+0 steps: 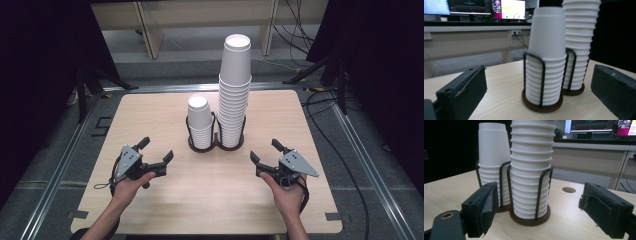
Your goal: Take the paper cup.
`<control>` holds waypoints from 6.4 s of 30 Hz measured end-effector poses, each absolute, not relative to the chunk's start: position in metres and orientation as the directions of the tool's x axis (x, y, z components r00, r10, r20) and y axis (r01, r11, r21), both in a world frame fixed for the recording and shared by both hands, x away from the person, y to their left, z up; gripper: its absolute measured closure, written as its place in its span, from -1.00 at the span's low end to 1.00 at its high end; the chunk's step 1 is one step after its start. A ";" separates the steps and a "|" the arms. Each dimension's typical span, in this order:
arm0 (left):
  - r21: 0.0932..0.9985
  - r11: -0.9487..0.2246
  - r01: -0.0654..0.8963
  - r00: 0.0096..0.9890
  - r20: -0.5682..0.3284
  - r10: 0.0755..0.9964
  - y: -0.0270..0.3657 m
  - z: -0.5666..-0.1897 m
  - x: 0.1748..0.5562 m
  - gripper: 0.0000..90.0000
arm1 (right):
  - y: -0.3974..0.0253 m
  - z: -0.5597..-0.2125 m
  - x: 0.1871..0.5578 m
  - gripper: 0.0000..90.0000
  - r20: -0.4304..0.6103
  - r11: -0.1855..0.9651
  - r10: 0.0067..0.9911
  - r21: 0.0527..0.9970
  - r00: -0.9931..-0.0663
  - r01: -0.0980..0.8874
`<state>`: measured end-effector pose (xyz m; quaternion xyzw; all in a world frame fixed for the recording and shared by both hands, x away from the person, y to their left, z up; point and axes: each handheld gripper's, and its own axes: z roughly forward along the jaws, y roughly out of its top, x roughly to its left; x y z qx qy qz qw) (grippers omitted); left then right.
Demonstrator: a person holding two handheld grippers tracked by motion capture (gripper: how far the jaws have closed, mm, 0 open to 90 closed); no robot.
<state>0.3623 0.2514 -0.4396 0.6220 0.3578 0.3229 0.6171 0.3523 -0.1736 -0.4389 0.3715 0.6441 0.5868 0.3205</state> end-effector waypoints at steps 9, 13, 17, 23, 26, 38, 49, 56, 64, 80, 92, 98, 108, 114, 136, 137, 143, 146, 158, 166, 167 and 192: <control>1.000 0.020 -0.013 0.610 -0.008 0.793 0.215 -0.402 0.384 -1.00 | -0.165 -0.417 0.366 -0.62 0.020 0.010 0.862 0.998 -0.507 0.056; 0.999 0.005 -0.051 0.633 0.029 0.773 0.206 -0.394 0.389 -1.00 | -0.163 -0.407 0.370 -0.63 0.016 0.026 0.857 0.997 -0.515 0.074; 0.998 0.004 -0.066 0.652 0.040 0.757 0.195 -0.380 0.395 -1.00 | -0.162 -0.386 0.376 -0.63 -0.013 0.038 0.860 0.999 -0.509 0.038; 0.998 0.018 -0.063 0.658 0.028 0.752 0.189 -0.368 0.397 -1.00 | -0.160 -0.370 0.384 -0.66 0.019 -0.015 0.853 1.000 -0.521 0.012; 0.997 0.024 -0.071 0.665 0.030 0.746 0.186 -0.364 0.397 -1.00 | -0.155 -0.361 0.387 -0.63 0.036 -0.035 0.843 0.999 -0.537 0.013; 0.995 0.021 -0.092 0.681 0.047 0.731 0.174 -0.353 0.403 -1.00 | -0.149 -0.343 0.398 -0.68 0.017 -0.047 0.837 0.998 -0.548 -0.040; 0.993 -0.028 -0.116 0.709 0.102 0.698 0.145 -0.341 0.426 -1.00 | -0.135 -0.302 0.407 -0.68 -0.035 -0.049 0.850 0.988 -0.525 -0.146; 0.988 -0.075 -0.136 0.721 0.151 0.676 0.122 -0.330 0.440 -1.00 | -0.131 -0.276 0.417 -0.66 -0.053 -0.050 0.839 0.984 -0.541 -0.174; 0.986 -0.095 -0.140 0.719 0.168 0.674 0.107 -0.328 0.454 -1.00 | -0.126 -0.269 0.432 -0.67 -0.029 -0.055 0.834 0.989 -0.551 -0.136; 0.991 -0.097 -0.091 0.718 0.132 0.684 0.086 -0.325 0.476 -1.00 | -0.112 -0.260 0.467 -0.67 -0.027 -0.001 0.826 0.999 -0.563 -0.050; 0.995 -0.080 -0.057 0.725 0.096 0.682 0.079 -0.323 0.484 -1.00 | -0.104 -0.257 0.480 -0.68 -0.054 0.038 0.825 0.999 -0.563 -0.039; 0.998 -0.059 -0.036 0.727 0.067 0.684 0.076 -0.322 0.489 -0.95 | -0.101 -0.255 0.485 -0.69 -0.047 0.040 0.821 0.999 -0.569 -0.025; 0.997 -0.060 -0.039 0.720 0.070 0.691 0.076 -0.322 0.491 -0.87 | -0.100 -0.253 0.490 -0.71 -0.029 0.023 0.816 1.000 -0.577 -0.017; 0.997 -0.063 -0.045 0.716 0.076 0.694 0.076 -0.321 0.490 -0.86 | -0.100 -0.245 0.491 -0.72 -0.006 0.001 0.815 1.000 -0.579 -0.009; 0.994 -0.087 -0.059 0.713 0.103 0.694 0.072 -0.321 0.490 -0.85 | -0.102 -0.238 0.490 -0.56 0.001 -0.021 0.810 0.999 -0.587 -0.028; 0.995 -0.086 -0.059 0.714 0.102 0.693 0.072 -0.321 0.490 -0.85 | -0.103 -0.237 0.490 -0.55 0.000 -0.022 0.811 0.999 -0.586 -0.030; 0.994 -0.089 -0.059 0.711 0.105 0.695 0.072 -0.320 0.489 -0.85 | -0.104 -0.232 0.489 -0.54 0.011 -0.046 0.813 0.998 -0.582 -0.046; 0.994 -0.089 -0.062 0.710 0.106 0.696 0.072 -0.319 0.489 -0.85 | -0.103 -0.229 0.488 -0.54 0.016 -0.057 0.816 0.997 -0.577 -0.053; 0.992 -0.110 -0.065 0.701 0.123 0.702 0.074 -0.319 0.490 -0.84 | -0.102 -0.222 0.488 -0.54 0.063 -0.128 0.819 0.989 -0.571 -0.074; 0.991 -0.121 -0.063 0.703 0.130 0.699 0.075 -0.320 0.489 -0.84 | -0.106 -0.213 0.485 -0.54 0.088 -0.172 0.818 0.980 -0.569 -0.095; 0.991 -0.121 -0.063 0.705 0.130 0.698 0.075 -0.320 0.489 -0.84 | -0.107 -0.211 0.484 -0.54 0.090 -0.176 0.817 0.979 -0.570 -0.098; 0.990 -0.123 -0.072 0.698 0.138 0.703 0.075 -0.317 0.488 -0.84 | -0.108 -0.184 0.485 -0.53 0.081 -0.204 0.819 0.966 -0.567 -0.157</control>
